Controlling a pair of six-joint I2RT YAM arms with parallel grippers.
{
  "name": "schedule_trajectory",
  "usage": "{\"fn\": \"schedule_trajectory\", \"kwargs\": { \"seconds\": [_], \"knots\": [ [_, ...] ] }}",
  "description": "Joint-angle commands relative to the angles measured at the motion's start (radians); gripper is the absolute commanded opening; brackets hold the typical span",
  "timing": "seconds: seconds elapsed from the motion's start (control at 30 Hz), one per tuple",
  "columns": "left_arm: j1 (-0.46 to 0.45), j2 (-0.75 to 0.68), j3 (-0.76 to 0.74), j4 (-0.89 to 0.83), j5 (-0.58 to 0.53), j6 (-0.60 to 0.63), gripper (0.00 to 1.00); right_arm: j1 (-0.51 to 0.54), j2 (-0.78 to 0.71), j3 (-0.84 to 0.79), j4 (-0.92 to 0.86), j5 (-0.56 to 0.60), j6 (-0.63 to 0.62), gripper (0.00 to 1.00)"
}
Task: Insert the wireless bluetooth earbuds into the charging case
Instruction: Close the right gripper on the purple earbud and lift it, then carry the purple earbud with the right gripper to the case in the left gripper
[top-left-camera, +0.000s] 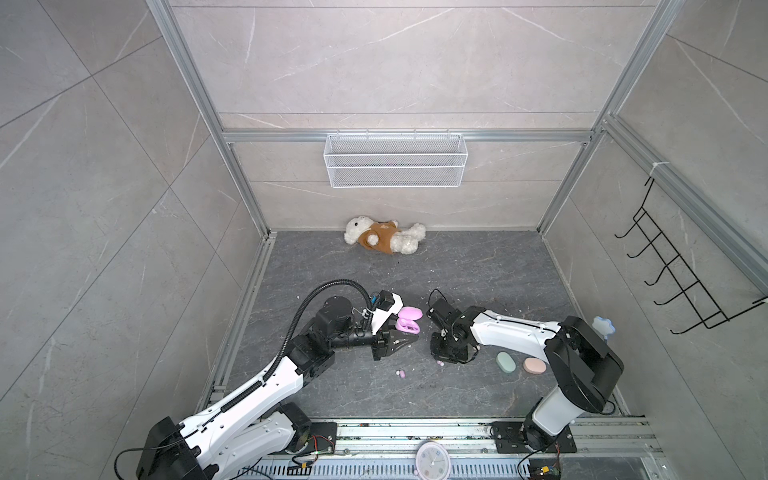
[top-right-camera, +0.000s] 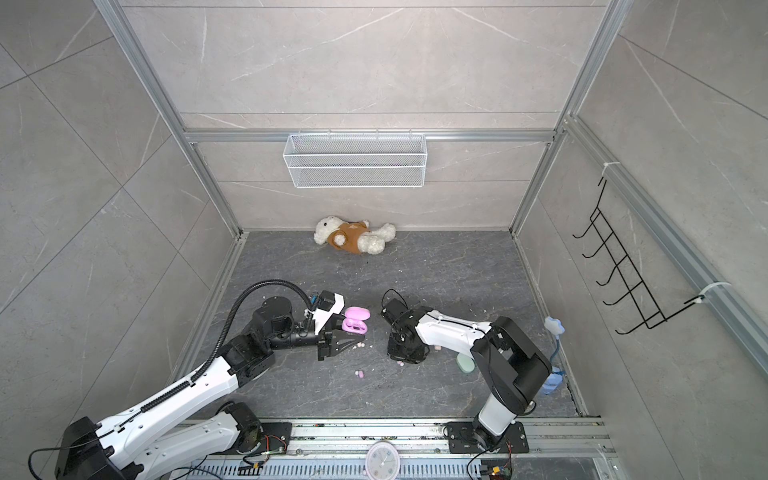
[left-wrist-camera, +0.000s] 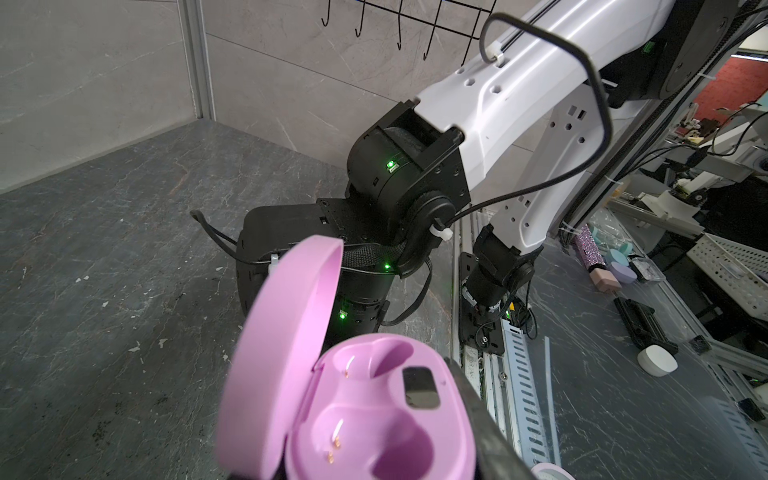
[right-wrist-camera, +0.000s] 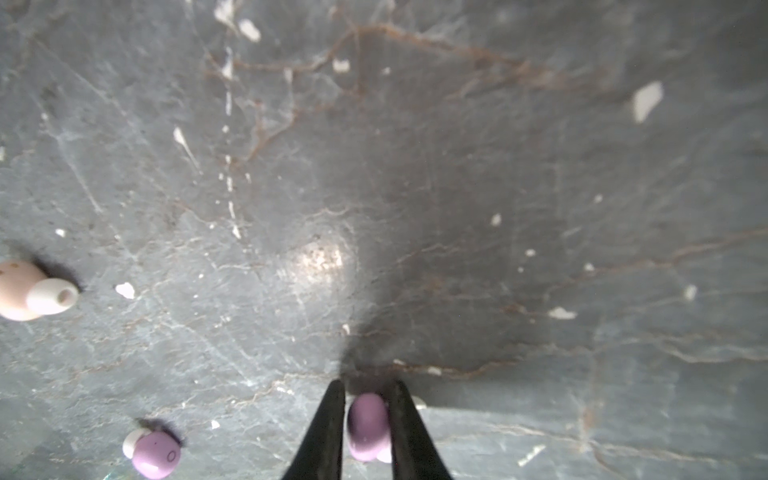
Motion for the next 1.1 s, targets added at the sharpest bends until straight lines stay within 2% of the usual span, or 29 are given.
{"fn": "schedule_trajectory", "kwargs": {
  "seconds": [0.0, 0.27, 0.63, 0.87, 1.07],
  "knots": [
    [0.003, -0.023, 0.001, 0.008, 0.002, 0.012, 0.3, 0.01, 0.036, -0.007, -0.02, 0.026, -0.009, 0.19],
    [0.003, -0.011, 0.001, 0.031, 0.008, -0.001, 0.3, 0.01, -0.042, -0.014, -0.012, 0.048, 0.004, 0.15],
    [0.003, 0.103, 0.034, 0.22, 0.057, -0.066, 0.3, 0.006, -0.396, 0.045, -0.111, 0.063, 0.008, 0.14],
    [0.003, 0.194, 0.099, 0.341, 0.125, -0.087, 0.3, -0.042, -0.617, 0.178, -0.189, -0.011, -0.065, 0.14],
    [0.003, 0.291, 0.162, 0.452, 0.192, -0.107, 0.3, -0.101, -0.692, 0.318, -0.237, -0.116, -0.132, 0.14]
  ]
}}
